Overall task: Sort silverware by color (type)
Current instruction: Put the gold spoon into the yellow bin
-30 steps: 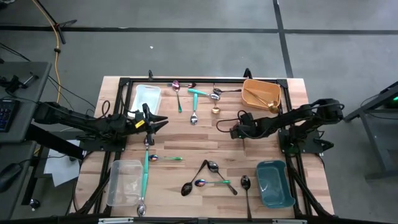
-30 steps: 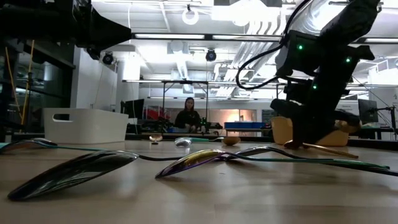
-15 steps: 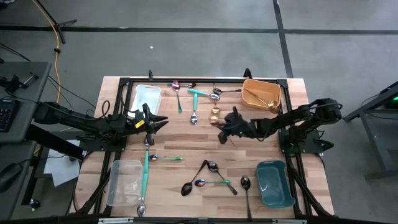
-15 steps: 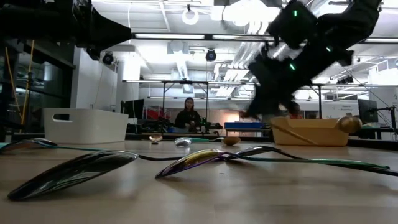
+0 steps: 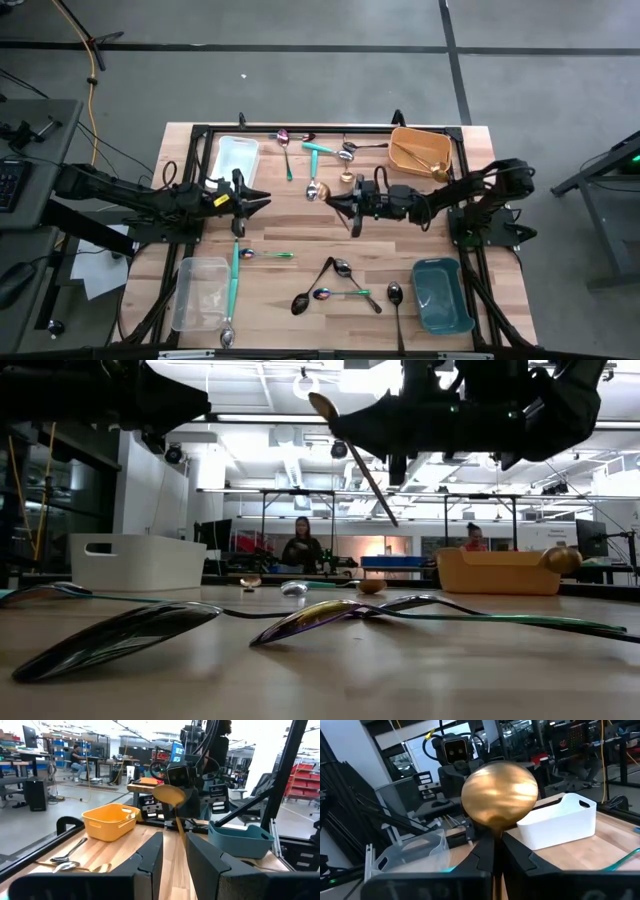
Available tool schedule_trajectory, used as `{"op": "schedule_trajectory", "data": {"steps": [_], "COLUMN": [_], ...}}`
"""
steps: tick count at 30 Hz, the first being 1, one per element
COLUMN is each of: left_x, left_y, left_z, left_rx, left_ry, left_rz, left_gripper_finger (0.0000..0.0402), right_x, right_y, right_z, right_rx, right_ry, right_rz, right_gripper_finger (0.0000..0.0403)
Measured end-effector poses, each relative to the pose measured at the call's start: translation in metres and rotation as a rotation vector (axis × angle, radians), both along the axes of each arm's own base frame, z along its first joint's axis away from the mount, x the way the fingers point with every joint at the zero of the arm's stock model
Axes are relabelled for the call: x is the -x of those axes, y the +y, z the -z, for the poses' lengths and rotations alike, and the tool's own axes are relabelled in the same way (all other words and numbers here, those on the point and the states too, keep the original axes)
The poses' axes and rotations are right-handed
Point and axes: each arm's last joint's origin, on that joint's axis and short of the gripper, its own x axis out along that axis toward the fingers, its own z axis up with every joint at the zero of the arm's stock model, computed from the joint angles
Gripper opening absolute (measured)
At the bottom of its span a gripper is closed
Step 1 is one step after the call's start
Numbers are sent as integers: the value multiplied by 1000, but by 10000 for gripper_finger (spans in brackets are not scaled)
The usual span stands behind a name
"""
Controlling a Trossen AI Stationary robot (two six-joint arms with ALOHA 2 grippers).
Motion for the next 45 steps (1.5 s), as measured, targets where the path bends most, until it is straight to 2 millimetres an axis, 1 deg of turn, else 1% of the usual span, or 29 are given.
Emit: {"op": "schedule_trajectory", "data": {"steps": [8, 10, 12, 14, 17, 21, 24, 26, 28, 29, 34, 36, 39, 42, 45], "left_x": [0, 0, 0, 0, 0, 0, 0, 0, 0, 0, 0, 0, 0, 0, 0], "left_y": [0, 0, 0, 0, 0, 0, 0, 0, 0, 0, 0, 0, 0, 0, 0], "left_z": [0, 0, 0, 0, 0, 0, 0, 0, 0, 0, 0, 0, 0, 0, 0], "left_rx": [-21, -27, -34, -35, -36, -36, -36, -36, -36, -36, -35, -35, -35, -35, -35], "left_ry": [3, 4, 5, 5, 6, 7, 7, 7, 7, 7, 7, 9, 9, 10, 10], "left_rz": [-1, -2, -2, -2, -2, -2, -3, -3, -3, -3, -3, -3, -3, -3, -3], "left_gripper_finger": [74, 74, 74, 74, 74, 74, 74, 74, 74, 74, 74, 74, 74, 74, 74], "right_x": [0, 1, 5, 8, 16, 29, 40, 47, 53, 56, 76, 84, 92, 96, 97], "right_y": [0, -4, -15, -31, -55, -83, -104, -119, -134, -142, -174, -183, -194, -202, -209], "right_z": [1, -2, -13, -30, -55, -92, -109, -115, -115, -111, -79, -67, -53, -41, -30], "right_rx": [12, 43, 52, 45, 73, 177, 258, 278, 265, 248, 126, 79, 25, -17, -62], "right_ry": [1, 4, 10, 65, 265, 595, 858, 995, 1106, 1160, 1451, 1568, 1678, 1758, 1799], "right_rz": [1, 14, 32, 76, 175, 415, 583, 656, 693, 705, 735, 723, 712, 691, 668], "right_gripper_finger": [7, 7, 7, 7, 7, 7, 7, 7, 7, 7, 7, 7, 7, 7, 7]}}
